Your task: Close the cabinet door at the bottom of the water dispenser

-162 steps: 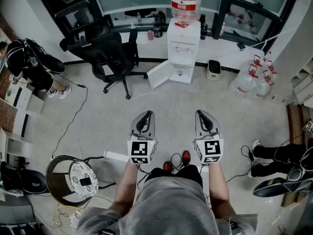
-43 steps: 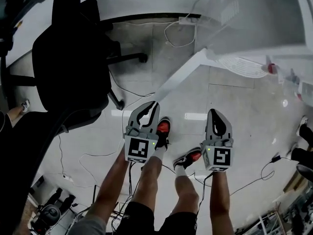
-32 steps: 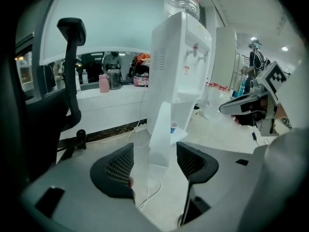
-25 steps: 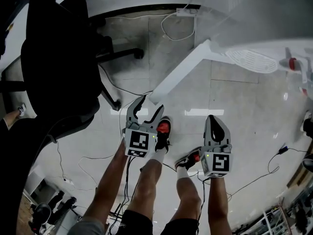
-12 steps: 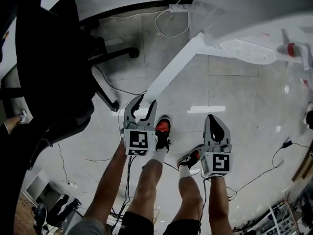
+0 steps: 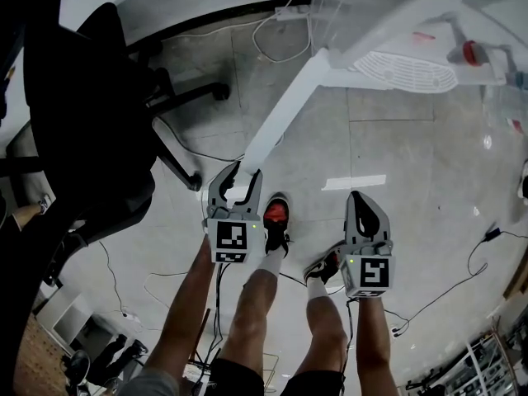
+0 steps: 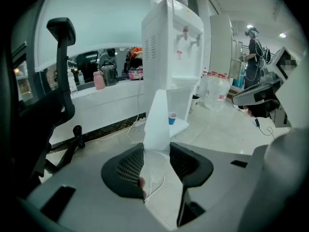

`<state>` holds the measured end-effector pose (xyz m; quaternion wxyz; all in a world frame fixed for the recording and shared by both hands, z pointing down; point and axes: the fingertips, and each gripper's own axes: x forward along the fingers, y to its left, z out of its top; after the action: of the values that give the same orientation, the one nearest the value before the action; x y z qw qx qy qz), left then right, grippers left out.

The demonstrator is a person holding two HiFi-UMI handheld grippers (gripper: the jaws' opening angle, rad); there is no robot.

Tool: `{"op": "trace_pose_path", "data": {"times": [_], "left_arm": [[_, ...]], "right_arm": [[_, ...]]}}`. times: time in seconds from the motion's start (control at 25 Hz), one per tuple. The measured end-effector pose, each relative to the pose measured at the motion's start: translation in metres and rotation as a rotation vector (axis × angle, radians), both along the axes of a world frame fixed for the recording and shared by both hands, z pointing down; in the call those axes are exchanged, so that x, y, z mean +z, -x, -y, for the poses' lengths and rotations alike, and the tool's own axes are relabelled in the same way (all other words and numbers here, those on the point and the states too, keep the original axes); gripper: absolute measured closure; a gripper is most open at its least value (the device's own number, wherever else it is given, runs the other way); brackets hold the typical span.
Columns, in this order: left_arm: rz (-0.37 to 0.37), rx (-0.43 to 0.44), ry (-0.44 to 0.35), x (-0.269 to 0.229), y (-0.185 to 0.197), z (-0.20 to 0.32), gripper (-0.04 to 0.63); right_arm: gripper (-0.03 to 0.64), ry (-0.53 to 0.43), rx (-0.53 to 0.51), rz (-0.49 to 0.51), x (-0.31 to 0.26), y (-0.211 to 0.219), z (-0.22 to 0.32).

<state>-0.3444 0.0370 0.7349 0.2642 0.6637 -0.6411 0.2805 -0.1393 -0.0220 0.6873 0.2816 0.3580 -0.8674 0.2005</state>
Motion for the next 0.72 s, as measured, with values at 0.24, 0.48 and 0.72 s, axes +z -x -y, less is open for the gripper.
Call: {"op": "trace_pose_path", "data": {"times": [0.24,0.48,0.72], "left_arm": [[-0.015,0.023,0.005,-0.001,-0.024,-0.005,0.41],[-0.021,0.059,0.005,-0.001,-0.052,-0.008,0.411],[-0.048,0.081,0.005,-0.004,-0.077,-0.01,0.411]], "right_arm": [[0.6,0.031,0.018,-0.023,0.001,-0.022,-0.01],[0.6,-0.001,0.049,0.008,-0.003,-0.045,-0.016],[0.6,-0.007,0.091,0.019,-0.004,-0.071,-0.023]]}}
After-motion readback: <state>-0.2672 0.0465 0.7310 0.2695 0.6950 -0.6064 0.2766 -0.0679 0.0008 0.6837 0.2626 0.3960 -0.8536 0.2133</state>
